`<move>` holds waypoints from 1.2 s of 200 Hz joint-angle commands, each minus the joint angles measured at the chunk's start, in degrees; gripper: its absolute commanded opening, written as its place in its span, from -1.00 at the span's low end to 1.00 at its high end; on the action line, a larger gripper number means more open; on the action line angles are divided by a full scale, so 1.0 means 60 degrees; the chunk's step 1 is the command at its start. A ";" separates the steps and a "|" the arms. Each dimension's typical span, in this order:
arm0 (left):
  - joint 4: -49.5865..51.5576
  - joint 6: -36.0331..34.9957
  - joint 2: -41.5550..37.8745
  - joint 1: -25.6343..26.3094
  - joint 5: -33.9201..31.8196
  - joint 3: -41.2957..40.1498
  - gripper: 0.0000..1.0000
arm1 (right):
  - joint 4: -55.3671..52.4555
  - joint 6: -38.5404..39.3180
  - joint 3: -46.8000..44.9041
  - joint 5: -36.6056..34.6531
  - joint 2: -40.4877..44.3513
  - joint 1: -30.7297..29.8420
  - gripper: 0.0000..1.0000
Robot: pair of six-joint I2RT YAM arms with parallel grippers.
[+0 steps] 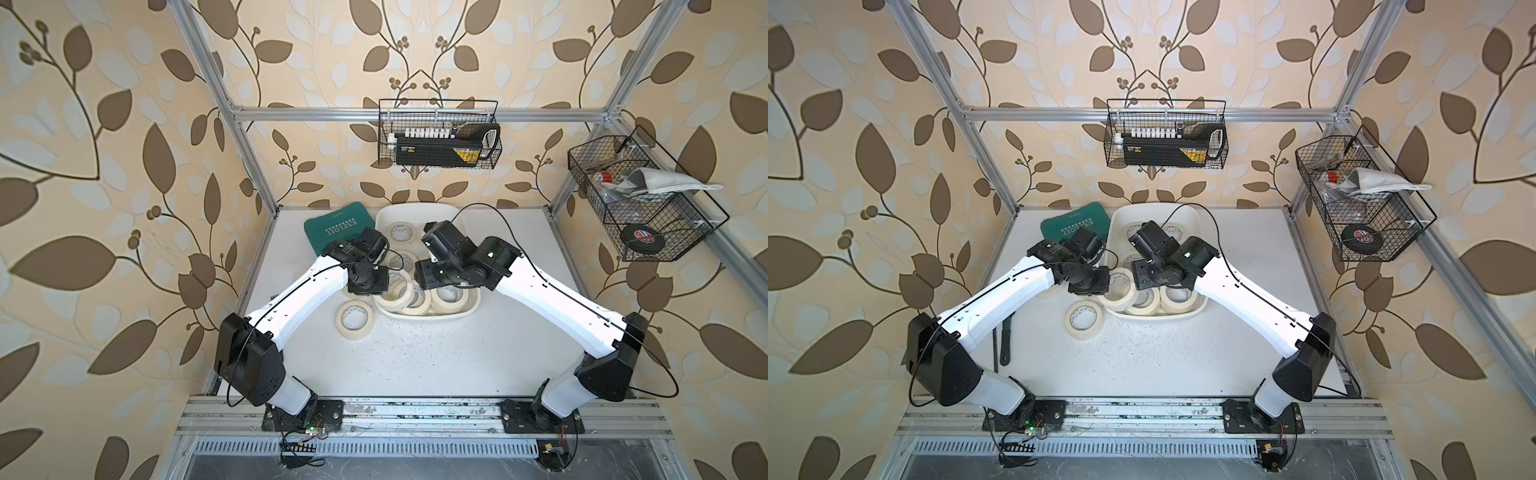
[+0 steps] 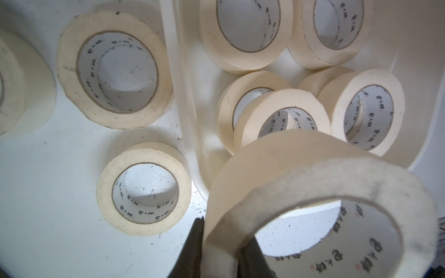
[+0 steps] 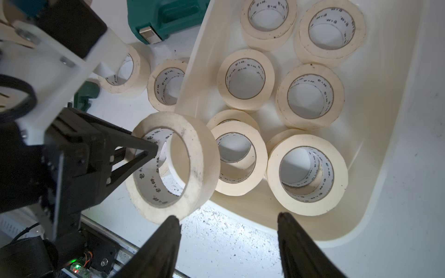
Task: Take out the art tape in the storage box
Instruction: Pick up the art tape from the storage box, then place the art tape at the center of the board.
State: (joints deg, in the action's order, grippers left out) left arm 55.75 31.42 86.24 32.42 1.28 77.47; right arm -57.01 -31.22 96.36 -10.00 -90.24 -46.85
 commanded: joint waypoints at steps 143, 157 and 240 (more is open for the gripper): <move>-0.0758 0.1599 -0.2807 -0.5268 0.0261 -0.4625 -0.90 | 0.0739 0.0213 -0.1727 0.1520 0.0918 0.1498 0.33; -0.0938 0.1572 -0.2757 -0.5649 0.0461 -0.4841 -0.92 | 0.0812 0.0187 -0.1835 0.1531 0.0931 0.1499 0.33; -0.1450 0.2838 -0.2706 -0.6298 -0.0466 -0.5632 -1.00 | 0.0835 0.0251 -0.1944 0.1619 0.0617 0.1561 0.33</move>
State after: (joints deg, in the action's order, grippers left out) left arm 48.93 44.53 71.70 -4.95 1.32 45.93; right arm -51.96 -29.76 84.75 -1.19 -85.89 -37.69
